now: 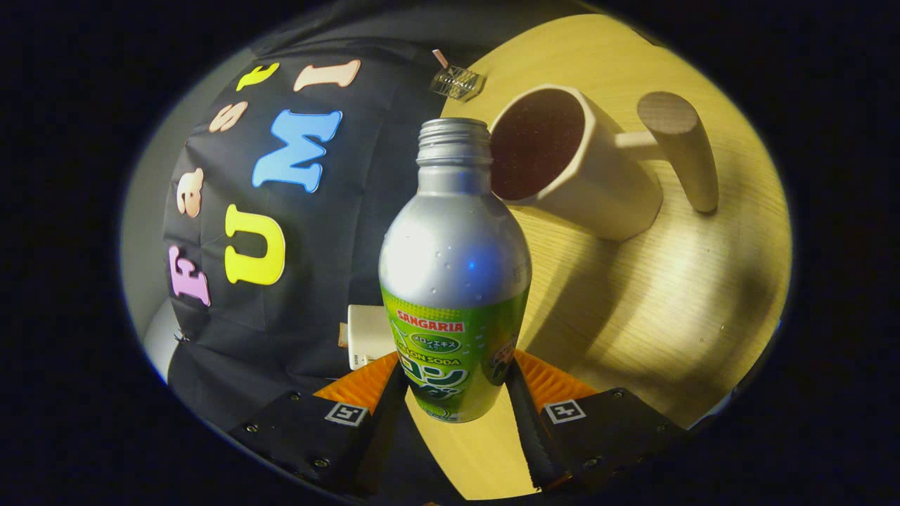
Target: Take the bottle from table, then pour the juice into the cup, finally place the bottle on the coaster
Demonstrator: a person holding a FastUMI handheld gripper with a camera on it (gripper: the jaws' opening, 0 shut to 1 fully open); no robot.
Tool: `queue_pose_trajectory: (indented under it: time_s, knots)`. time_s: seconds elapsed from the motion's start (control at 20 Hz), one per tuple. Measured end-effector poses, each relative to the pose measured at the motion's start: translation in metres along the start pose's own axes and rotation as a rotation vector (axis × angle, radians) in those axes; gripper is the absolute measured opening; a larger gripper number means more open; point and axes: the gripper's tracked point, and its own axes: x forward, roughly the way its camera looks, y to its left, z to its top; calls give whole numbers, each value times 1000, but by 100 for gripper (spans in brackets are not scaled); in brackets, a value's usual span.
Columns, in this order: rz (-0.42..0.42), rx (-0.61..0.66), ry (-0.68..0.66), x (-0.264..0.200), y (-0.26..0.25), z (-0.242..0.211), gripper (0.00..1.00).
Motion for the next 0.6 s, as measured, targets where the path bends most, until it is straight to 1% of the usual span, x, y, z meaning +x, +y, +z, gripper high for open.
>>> queue_pose_trajectory:
  time_s: [0.35,0.6]
  knots:
    - [-77,-220,-84,6,-9,4,76]
    - [-147,-371,-119,12,-13,11,76]
